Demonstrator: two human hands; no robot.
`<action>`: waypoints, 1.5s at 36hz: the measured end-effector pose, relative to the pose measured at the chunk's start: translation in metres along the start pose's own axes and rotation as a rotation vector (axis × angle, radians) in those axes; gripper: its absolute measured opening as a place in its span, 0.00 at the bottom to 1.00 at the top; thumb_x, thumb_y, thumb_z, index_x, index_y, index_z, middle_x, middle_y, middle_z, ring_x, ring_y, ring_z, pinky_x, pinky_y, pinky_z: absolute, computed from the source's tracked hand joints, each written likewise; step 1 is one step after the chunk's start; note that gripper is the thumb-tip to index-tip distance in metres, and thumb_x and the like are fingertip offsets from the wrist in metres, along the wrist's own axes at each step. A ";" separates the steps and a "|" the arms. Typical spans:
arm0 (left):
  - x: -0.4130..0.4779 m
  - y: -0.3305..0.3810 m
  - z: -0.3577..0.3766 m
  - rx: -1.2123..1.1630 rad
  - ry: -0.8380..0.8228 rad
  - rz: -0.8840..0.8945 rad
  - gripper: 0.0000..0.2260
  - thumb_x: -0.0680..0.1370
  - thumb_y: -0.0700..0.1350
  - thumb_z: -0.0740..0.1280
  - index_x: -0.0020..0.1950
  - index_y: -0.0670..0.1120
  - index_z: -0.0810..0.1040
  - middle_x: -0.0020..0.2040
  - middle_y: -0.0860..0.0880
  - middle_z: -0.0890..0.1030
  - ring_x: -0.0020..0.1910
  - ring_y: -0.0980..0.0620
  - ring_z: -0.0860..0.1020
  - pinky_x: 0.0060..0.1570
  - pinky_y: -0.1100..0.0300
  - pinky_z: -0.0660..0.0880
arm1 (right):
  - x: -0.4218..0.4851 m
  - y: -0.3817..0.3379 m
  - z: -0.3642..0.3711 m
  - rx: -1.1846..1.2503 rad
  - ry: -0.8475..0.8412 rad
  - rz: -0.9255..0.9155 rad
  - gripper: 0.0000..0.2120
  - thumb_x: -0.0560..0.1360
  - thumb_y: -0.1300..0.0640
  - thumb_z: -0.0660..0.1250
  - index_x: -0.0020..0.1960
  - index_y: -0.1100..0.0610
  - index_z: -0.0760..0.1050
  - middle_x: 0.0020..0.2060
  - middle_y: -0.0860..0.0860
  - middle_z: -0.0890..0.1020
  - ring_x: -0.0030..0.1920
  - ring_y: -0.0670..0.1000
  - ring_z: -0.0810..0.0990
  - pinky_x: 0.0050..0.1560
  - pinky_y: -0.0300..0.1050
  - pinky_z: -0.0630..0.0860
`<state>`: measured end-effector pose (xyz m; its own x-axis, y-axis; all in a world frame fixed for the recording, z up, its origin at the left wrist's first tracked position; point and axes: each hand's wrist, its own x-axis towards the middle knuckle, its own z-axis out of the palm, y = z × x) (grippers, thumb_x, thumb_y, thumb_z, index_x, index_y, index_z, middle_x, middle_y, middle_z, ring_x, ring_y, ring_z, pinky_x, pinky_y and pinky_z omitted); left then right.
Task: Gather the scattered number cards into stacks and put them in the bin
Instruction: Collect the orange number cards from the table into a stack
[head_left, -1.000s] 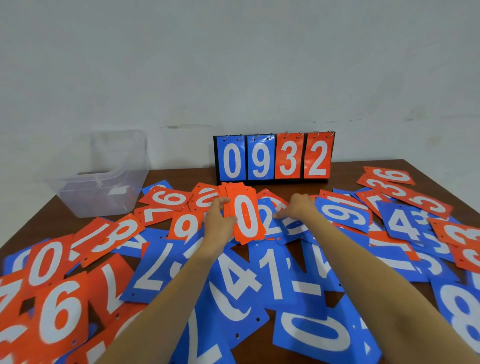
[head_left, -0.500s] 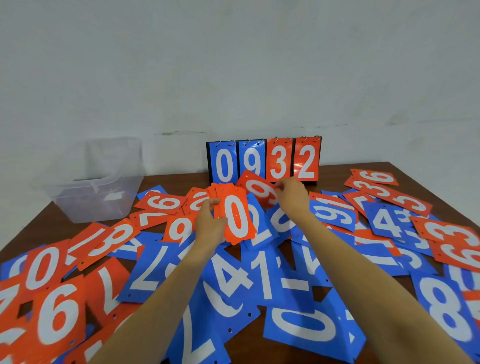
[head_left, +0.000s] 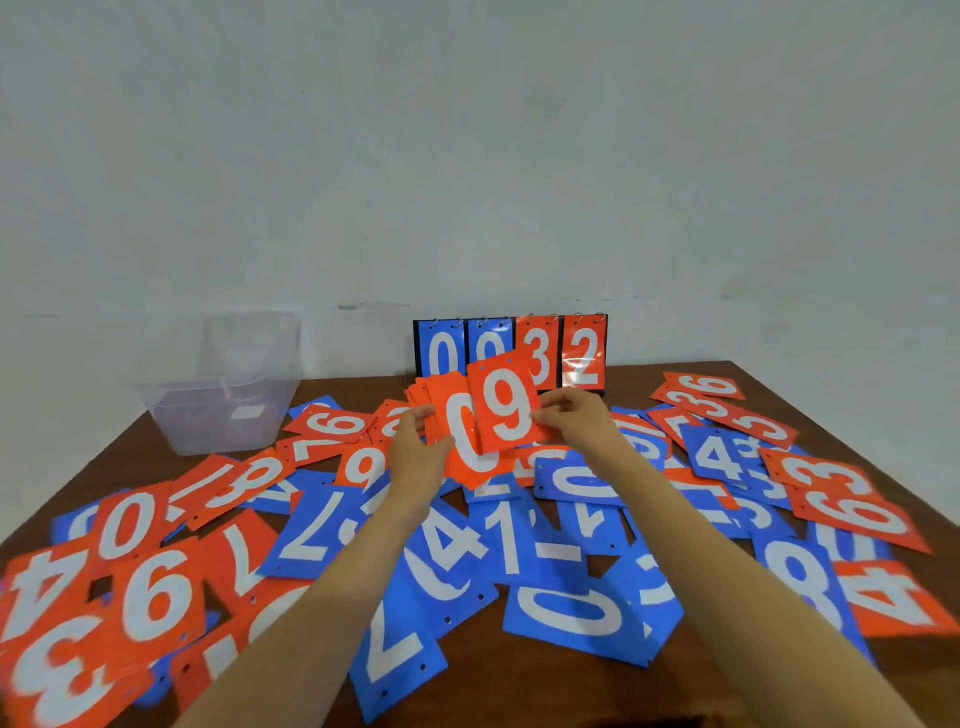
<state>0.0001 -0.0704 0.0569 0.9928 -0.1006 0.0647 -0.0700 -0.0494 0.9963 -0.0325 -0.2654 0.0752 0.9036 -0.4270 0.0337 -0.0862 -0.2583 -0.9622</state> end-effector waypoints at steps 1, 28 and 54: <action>-0.003 0.002 0.000 -0.022 -0.002 0.006 0.18 0.77 0.36 0.66 0.65 0.49 0.69 0.66 0.45 0.72 0.61 0.45 0.74 0.54 0.50 0.78 | -0.004 0.000 0.003 -0.040 -0.014 0.002 0.06 0.74 0.61 0.69 0.50 0.59 0.75 0.51 0.57 0.82 0.50 0.56 0.82 0.53 0.54 0.80; 0.042 -0.053 0.004 0.057 0.064 -0.077 0.18 0.78 0.35 0.64 0.64 0.51 0.69 0.67 0.47 0.71 0.65 0.47 0.72 0.57 0.51 0.77 | 0.066 0.048 0.020 -0.881 -0.453 0.077 0.33 0.75 0.60 0.69 0.75 0.57 0.57 0.74 0.54 0.61 0.72 0.56 0.63 0.68 0.48 0.65; 0.040 -0.059 0.010 0.114 0.039 -0.070 0.18 0.78 0.36 0.64 0.65 0.52 0.69 0.67 0.47 0.71 0.64 0.47 0.74 0.56 0.49 0.78 | 0.085 0.032 -0.013 -0.846 0.098 -0.084 0.11 0.78 0.62 0.61 0.57 0.59 0.78 0.54 0.56 0.81 0.52 0.55 0.80 0.54 0.48 0.78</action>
<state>0.0431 -0.0810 0.0004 0.9985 -0.0548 -0.0003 -0.0090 -0.1681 0.9857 0.0361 -0.3216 0.0509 0.8842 -0.4402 0.1565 -0.3399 -0.8359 -0.4309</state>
